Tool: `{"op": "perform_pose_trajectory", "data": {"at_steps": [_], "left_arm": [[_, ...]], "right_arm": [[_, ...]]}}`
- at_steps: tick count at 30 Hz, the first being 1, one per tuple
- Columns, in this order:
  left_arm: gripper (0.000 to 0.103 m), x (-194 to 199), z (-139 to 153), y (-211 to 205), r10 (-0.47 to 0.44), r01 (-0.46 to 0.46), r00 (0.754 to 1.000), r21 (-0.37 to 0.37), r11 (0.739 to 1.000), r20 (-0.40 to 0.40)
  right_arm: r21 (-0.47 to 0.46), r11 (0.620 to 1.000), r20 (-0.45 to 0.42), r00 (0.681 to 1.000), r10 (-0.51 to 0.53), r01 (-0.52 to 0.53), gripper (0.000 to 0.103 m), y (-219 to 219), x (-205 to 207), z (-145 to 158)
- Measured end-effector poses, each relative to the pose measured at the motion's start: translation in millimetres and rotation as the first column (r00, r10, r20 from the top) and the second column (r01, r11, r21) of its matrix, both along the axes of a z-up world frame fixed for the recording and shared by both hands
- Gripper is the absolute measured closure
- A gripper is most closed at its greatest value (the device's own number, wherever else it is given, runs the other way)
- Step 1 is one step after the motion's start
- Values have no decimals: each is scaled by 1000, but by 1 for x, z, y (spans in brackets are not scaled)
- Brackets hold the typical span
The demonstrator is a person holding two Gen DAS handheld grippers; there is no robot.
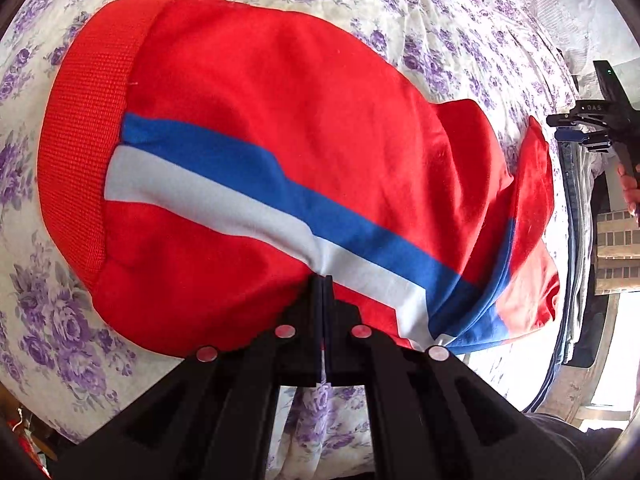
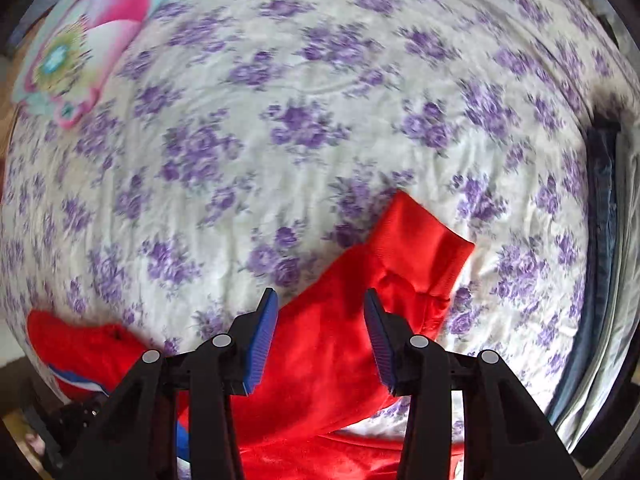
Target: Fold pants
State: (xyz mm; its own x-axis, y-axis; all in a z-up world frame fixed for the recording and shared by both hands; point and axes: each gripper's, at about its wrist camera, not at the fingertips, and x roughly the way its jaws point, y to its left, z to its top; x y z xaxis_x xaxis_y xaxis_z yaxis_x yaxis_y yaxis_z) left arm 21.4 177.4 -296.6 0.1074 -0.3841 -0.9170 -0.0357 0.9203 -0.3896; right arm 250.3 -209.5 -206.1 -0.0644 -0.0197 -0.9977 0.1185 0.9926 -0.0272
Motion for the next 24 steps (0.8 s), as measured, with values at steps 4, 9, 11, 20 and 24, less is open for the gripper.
{"op": "perform_pose_trajectory", "data": {"at_steps": [4, 9, 11, 20, 24], "left_arm": [[102, 4, 0, -2, -13, 13, 1000, 6, 1000, -4], [102, 8, -1, -4, -19, 19, 1000, 12, 1000, -13], [102, 9, -1, -5, -22, 23, 1000, 17, 1000, -14], [102, 8, -2, -2, -12, 12, 1000, -4, 1000, -17], [102, 8, -1, -3, -19, 19, 1000, 5, 1000, -15]], "right_arm": [[-5, 999, -61, 997, -43, 43, 58, -2, 12, -16], [-107, 993, -146, 988, -54, 39, 55, 7, 14, -50], [-131, 991, -173, 984, -42, 20, 52, 10, 11, -66], [5, 997, 14, 997, -72, 72, 94, -22, -50, -15], [115, 987, 124, 984, -130, 115, 94, -60, -117, 33]]}}
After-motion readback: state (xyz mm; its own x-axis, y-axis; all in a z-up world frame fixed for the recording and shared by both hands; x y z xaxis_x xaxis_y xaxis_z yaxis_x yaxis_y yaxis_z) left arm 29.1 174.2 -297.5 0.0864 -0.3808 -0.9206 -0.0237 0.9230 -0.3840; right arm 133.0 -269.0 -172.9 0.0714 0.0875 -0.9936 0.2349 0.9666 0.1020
